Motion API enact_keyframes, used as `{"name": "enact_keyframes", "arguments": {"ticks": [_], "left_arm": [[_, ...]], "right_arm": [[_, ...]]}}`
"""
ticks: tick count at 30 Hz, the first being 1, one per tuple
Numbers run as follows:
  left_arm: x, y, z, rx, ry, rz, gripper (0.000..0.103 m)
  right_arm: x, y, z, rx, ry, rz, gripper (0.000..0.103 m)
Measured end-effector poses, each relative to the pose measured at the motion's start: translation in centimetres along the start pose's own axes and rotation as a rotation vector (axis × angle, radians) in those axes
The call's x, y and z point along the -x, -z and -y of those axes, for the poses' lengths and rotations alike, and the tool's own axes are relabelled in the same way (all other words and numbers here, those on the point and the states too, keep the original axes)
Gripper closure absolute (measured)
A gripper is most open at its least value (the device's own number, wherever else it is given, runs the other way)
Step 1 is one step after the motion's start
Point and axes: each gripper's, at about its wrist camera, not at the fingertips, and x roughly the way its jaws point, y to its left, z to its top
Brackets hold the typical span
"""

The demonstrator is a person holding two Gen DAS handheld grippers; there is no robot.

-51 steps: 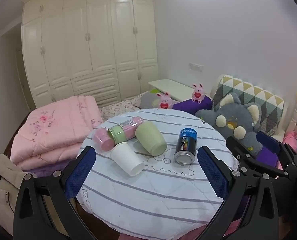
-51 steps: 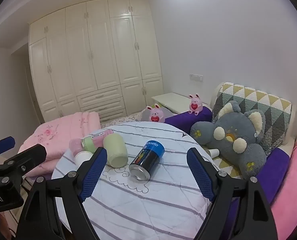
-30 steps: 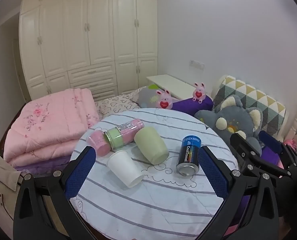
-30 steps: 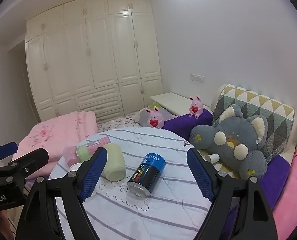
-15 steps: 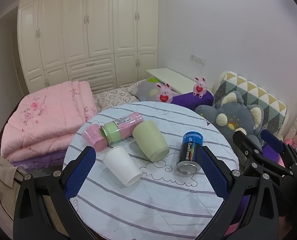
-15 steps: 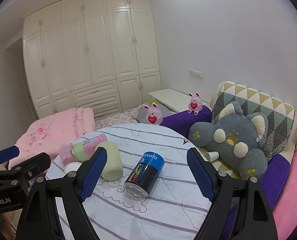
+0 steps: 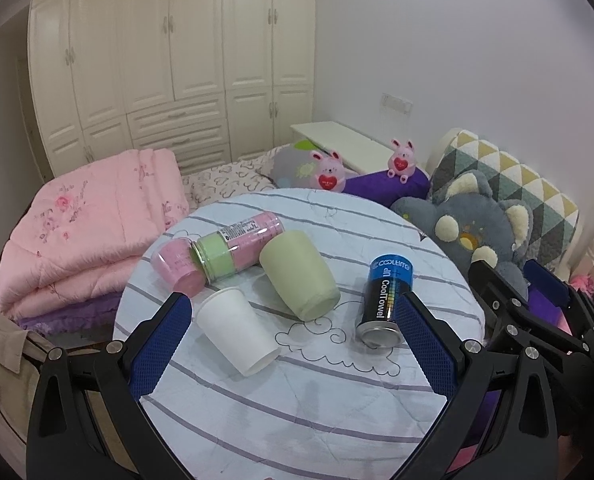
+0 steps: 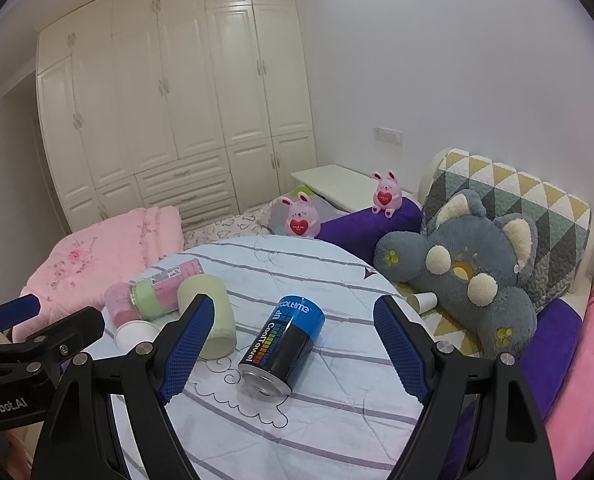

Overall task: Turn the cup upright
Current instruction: 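Move the right gripper to the lying blue-and-black cup and close on it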

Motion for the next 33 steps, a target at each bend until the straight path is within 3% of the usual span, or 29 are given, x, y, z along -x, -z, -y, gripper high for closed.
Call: {"name": "enact_keyframes", "arguments": {"ticks": [20, 33], "left_arm": [[-8.7, -0.1, 1.0, -0.042, -0.024, -0.150, 0.000], [-11.9, -0.6, -1.0, -0.023, -0.080, -0.177, 0.000]], "right_arm": [[-8.4, 2.2, 2.9, -0.148, 0.044, -0.235, 0.020], [-14.2, 4.4, 2.2, -0.250, -0.094, -0.406, 0.020]]}}
